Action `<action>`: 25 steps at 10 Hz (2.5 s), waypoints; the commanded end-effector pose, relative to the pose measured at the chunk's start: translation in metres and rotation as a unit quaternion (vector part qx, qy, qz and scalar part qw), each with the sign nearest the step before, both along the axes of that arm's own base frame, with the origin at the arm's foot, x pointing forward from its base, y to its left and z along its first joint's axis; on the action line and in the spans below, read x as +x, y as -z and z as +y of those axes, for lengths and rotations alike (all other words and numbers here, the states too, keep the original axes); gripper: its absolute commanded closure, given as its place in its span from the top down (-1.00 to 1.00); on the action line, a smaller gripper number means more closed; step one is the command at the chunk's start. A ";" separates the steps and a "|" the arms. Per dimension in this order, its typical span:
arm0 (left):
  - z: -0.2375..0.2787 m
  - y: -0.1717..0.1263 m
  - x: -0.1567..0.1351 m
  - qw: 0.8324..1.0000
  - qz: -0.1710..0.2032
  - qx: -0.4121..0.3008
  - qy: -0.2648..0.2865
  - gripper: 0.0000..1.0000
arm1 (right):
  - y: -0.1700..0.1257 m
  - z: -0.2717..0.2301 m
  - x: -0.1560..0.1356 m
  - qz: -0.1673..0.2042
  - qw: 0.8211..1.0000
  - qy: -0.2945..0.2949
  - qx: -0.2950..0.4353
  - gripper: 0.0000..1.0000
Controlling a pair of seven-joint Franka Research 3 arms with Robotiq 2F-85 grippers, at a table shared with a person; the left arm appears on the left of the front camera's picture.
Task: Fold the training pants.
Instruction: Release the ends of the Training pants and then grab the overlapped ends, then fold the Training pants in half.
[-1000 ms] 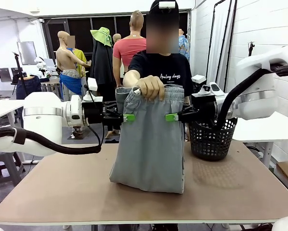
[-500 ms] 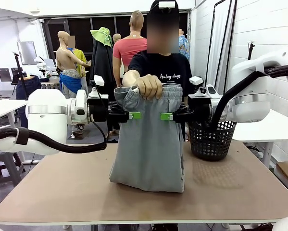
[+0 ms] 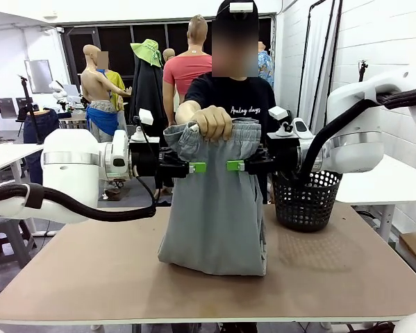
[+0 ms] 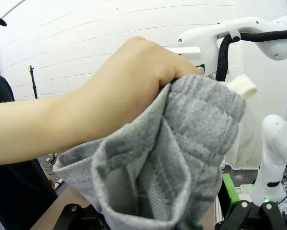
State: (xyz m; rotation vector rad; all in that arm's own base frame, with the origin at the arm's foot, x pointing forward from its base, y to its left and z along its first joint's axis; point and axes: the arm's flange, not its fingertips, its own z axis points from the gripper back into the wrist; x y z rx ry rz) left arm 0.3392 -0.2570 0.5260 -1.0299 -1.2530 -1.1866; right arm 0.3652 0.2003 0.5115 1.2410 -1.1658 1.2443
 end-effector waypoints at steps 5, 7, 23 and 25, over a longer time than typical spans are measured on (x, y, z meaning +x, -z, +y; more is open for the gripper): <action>-0.005 -0.013 0.030 0.999 -0.034 -0.010 -0.013 0.22 | -0.016 0.007 0.014 0.011 1.000 0.014 0.015 0.21; -0.004 -0.011 0.031 1.000 -0.020 -0.005 -0.010 -0.58 | -0.020 0.004 0.014 0.017 0.999 0.011 0.026 -0.59; -0.002 -0.006 0.027 1.000 -0.010 -0.009 0.005 -1.00 | -0.017 -0.013 0.022 0.034 0.999 0.016 -0.014 -1.00; -0.002 -0.006 0.027 1.000 -0.010 -0.009 0.005 -1.00 | -0.017 -0.013 0.022 0.034 0.999 0.016 -0.014 -1.00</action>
